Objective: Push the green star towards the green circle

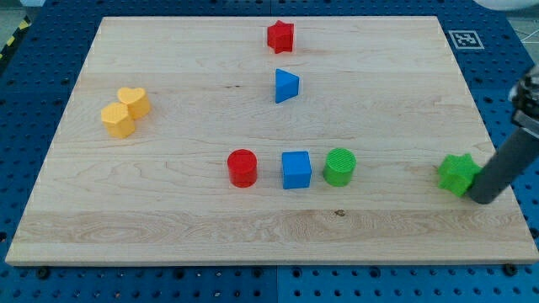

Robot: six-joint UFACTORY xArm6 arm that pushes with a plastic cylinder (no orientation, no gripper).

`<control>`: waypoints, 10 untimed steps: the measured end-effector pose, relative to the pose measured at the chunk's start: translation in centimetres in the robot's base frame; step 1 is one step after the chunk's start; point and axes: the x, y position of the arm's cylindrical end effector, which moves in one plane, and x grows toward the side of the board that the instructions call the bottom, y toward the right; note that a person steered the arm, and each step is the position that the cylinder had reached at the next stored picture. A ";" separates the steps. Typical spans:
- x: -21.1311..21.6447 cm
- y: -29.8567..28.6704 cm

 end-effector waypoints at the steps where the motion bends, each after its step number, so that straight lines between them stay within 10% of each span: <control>1: -1.6 -2.9; 10: -10.3 -11.0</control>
